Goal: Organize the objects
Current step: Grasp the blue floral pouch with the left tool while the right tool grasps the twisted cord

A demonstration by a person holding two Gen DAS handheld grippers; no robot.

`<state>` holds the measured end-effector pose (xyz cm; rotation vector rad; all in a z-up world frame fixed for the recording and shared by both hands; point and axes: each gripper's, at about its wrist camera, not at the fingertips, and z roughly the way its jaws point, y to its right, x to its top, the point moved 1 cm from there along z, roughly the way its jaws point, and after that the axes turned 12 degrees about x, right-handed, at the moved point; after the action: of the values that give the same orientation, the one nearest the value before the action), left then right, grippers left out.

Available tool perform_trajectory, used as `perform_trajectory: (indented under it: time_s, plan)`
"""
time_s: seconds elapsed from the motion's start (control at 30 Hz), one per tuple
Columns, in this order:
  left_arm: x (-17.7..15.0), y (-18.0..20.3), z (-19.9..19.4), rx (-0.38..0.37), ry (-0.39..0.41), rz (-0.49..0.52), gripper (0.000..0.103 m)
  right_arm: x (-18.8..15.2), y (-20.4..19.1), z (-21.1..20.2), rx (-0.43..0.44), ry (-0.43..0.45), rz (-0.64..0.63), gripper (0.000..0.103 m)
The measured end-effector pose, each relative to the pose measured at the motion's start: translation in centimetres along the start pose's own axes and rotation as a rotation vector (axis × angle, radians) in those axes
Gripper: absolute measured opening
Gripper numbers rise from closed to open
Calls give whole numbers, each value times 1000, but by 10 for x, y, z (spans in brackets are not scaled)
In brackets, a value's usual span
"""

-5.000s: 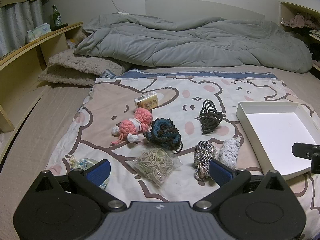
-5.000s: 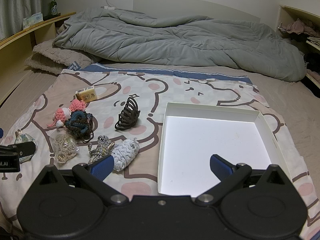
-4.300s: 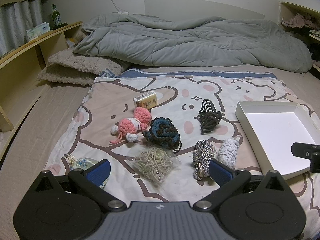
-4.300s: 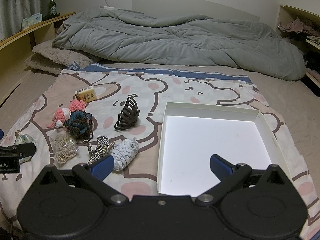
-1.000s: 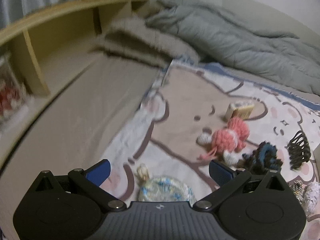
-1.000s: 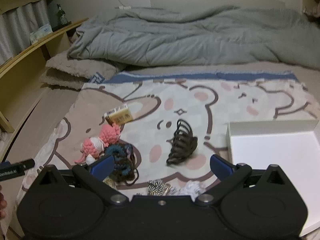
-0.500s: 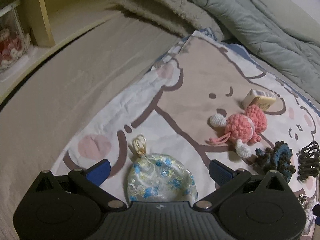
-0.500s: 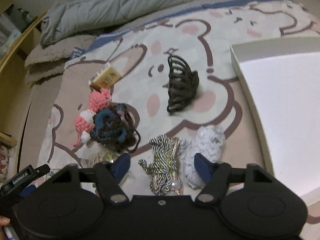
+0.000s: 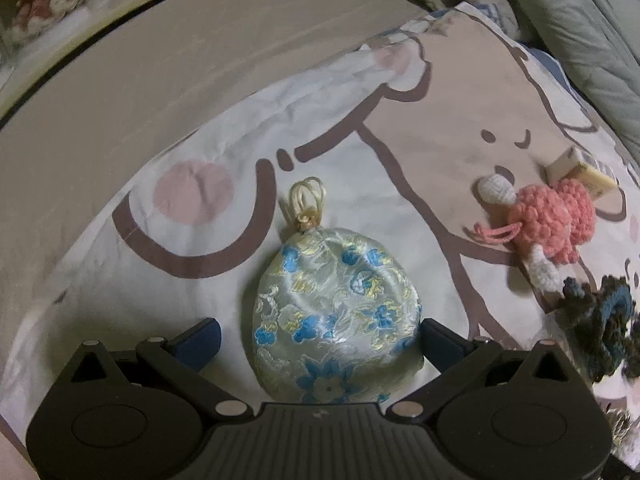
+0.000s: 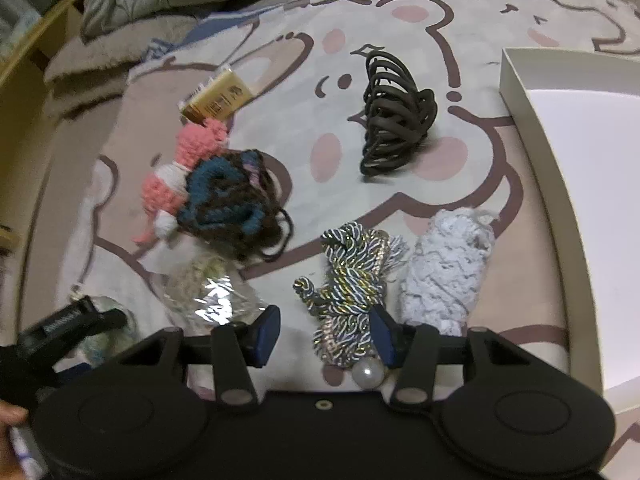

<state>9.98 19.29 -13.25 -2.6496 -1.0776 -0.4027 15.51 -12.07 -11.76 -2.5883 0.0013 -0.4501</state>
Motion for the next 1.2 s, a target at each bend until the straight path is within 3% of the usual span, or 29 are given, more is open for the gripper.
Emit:
perform_trajectory:
  time_s: [0.33, 0.53, 0.67, 0.87, 1.2]
  plan:
    - [-2, 5, 2, 19, 3, -36, 103, 4, 10, 15, -87, 0, -32, 47]
    - [0, 10, 0, -28, 15, 35, 101, 3, 4, 15, -102, -11, -85, 46]
    - [2, 4, -4, -70, 38, 51, 81, 3, 1, 10, -99, -3, -119, 44]
    - [1, -7, -9, -118, 47, 47, 81, 6, 0, -3, -86, 35, -125, 43]
    - [-5, 13, -65, -160, 235, 182, 81, 6, -15, -35, -69, 134, -193, 43]
